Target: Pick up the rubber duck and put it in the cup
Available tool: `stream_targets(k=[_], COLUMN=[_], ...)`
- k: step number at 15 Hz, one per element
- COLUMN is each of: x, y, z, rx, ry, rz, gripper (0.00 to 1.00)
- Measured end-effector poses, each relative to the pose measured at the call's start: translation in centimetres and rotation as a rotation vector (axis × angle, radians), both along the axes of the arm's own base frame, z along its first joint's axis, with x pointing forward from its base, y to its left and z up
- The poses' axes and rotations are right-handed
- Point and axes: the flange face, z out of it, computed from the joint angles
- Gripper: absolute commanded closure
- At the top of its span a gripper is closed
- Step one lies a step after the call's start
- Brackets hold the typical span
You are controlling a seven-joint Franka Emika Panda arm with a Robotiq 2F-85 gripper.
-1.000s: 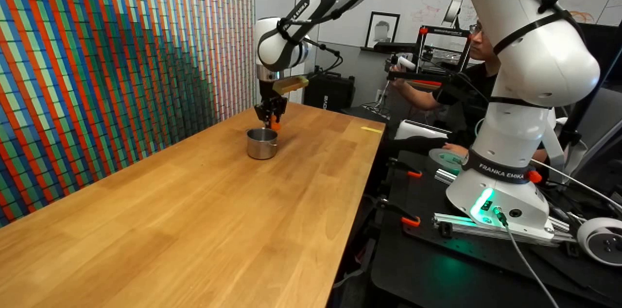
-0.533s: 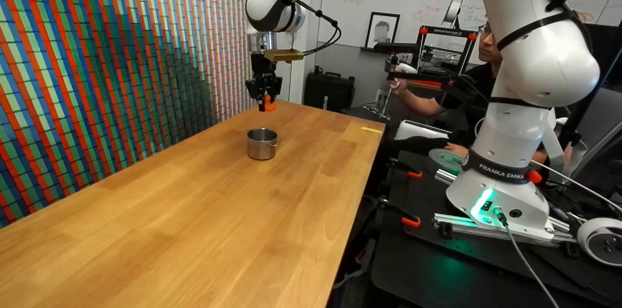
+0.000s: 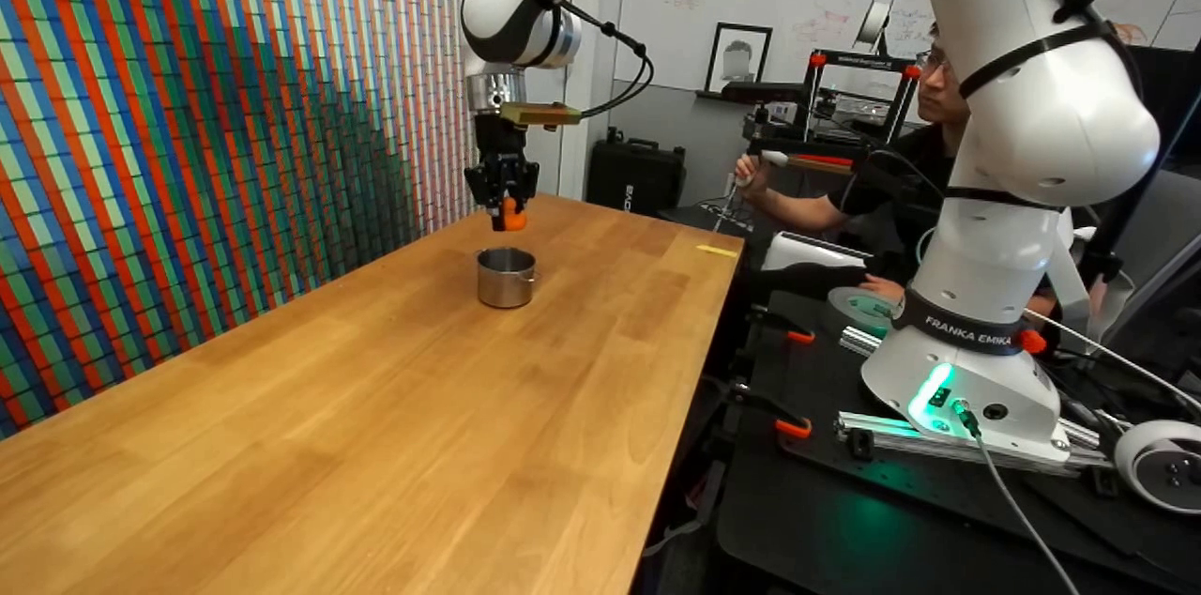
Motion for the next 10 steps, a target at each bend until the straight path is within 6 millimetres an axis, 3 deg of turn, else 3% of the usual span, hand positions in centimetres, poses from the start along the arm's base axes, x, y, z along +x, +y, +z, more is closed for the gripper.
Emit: stream_targets(k=[1, 5, 10], x=[0.0, -0.2, 0.8], y=[0.2, 1.1, 0.2], z=[-0.5, -2.3, -1.3], rx=[0.0, 0.004, -0.006], ry=[0.0, 0.023, -0.005], rz=[0.002, 0.013, 0.003], gripper=[0.31, 0.02, 0.0])
